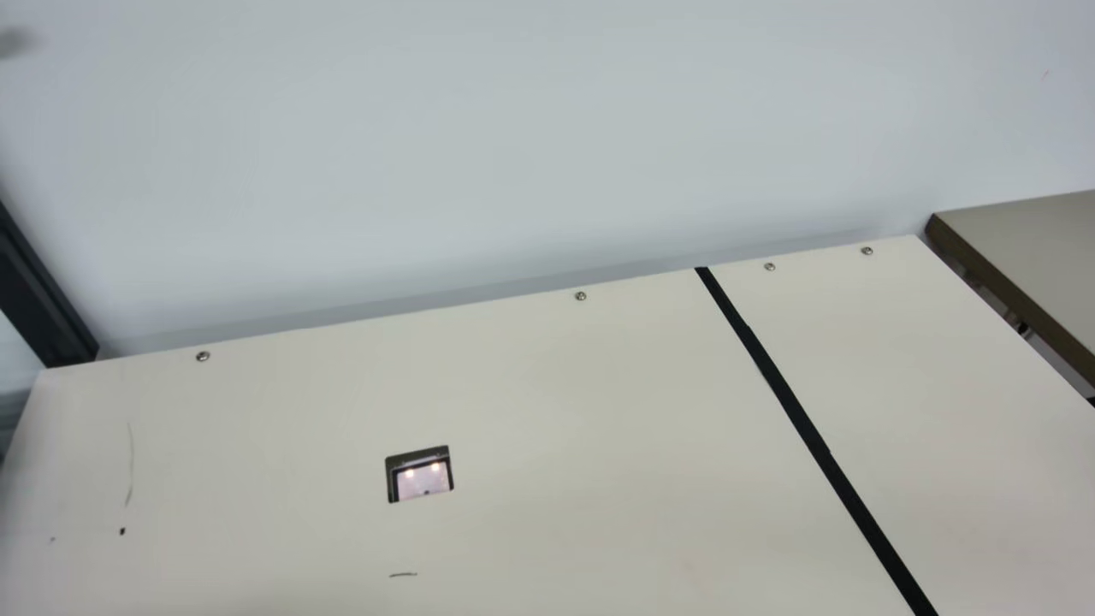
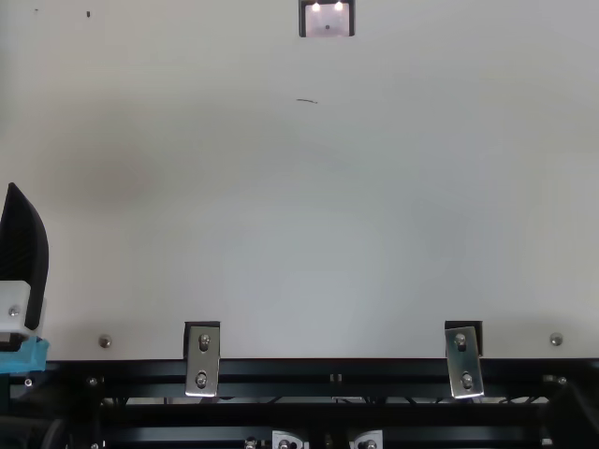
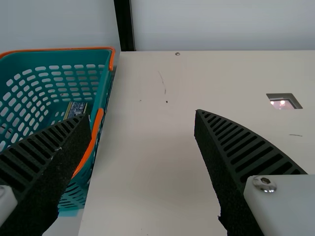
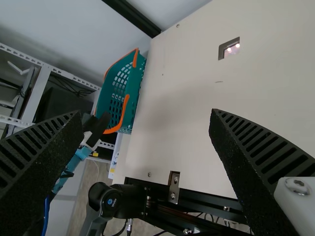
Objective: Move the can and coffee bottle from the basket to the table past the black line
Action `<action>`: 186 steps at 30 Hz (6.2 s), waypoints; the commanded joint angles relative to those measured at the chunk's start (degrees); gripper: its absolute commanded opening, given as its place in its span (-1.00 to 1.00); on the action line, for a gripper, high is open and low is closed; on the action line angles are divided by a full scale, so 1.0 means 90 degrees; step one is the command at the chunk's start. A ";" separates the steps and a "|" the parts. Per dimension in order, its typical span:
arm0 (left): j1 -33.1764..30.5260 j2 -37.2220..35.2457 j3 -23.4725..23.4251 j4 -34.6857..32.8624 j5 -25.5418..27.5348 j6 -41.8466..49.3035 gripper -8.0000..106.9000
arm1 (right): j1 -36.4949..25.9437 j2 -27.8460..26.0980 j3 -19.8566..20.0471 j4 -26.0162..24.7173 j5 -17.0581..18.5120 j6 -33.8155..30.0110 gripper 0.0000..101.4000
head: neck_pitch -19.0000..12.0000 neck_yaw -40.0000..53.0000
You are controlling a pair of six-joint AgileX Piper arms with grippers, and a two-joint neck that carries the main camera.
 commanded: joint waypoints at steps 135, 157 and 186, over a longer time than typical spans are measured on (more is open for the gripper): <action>0.4074 1.1412 -0.6422 -0.2975 -0.0279 0.5790 0.71 | 0.0000 0.0000 0.0000 0.0000 0.0000 0.0000 1.00 | -0.0191 0.5441; 0.3716 1.3301 -0.7896 -0.2487 -0.0205 0.5367 0.71 | 0.0000 0.0000 0.0000 0.0000 0.0000 0.0000 1.00 | -0.0191 0.5441; 0.3639 1.4192 -0.8521 -0.2947 -0.0663 0.5674 -0.68 | 0.0000 0.0000 0.0000 0.0000 0.0000 0.0000 1.00 | -0.0191 0.5441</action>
